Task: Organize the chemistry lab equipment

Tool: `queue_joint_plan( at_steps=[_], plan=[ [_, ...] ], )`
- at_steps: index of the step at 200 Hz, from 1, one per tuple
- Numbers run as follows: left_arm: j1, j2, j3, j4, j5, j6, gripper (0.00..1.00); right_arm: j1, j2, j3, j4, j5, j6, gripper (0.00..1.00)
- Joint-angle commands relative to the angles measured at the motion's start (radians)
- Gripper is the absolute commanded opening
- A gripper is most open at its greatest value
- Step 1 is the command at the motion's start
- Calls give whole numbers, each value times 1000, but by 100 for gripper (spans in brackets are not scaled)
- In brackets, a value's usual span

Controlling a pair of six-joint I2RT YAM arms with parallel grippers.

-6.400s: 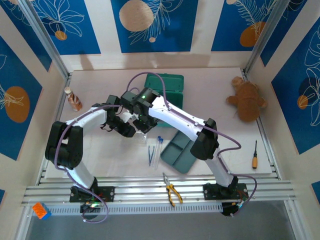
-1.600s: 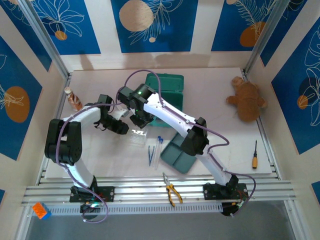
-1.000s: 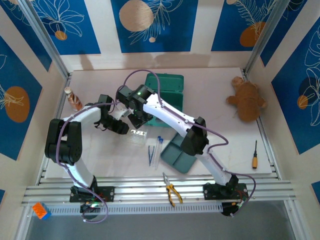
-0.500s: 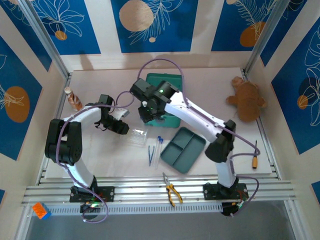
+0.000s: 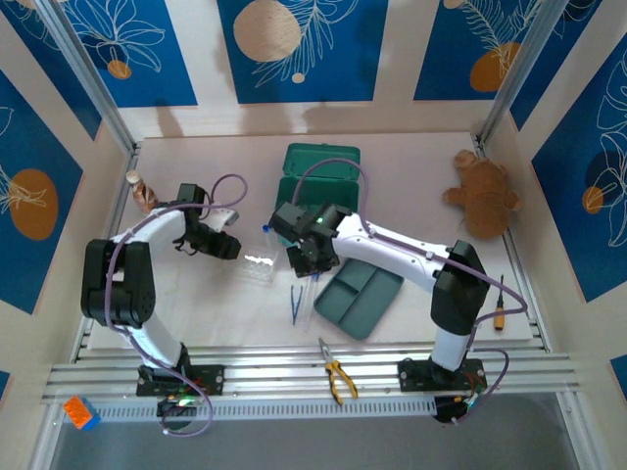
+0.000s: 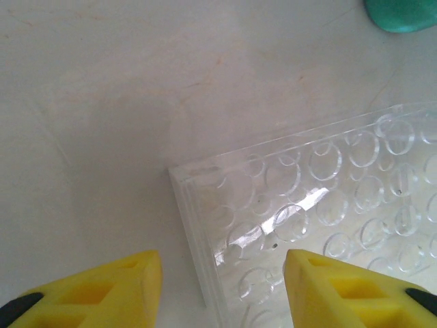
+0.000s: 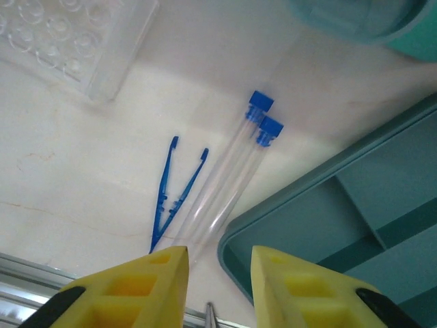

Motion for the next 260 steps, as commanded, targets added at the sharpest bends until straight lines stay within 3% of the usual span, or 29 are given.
queue_joint_plan(
  at_steps=[1, 95, 170, 260],
  plan=[
    [10, -24, 4, -33, 5, -5, 51, 10, 18, -32, 67, -20, 125, 28],
    [61, -174, -9, -42, 129, 6, 53, -43, 56, -194, 260, -99, 209, 26],
    [154, -253, -58, 15, 164, -21, 54, -60, 171, -114, 215, -50, 241, 29],
    [187, -263, -78, 47, 168, -43, 54, -28, 187, -105, 136, 15, 299, 28]
  ],
)
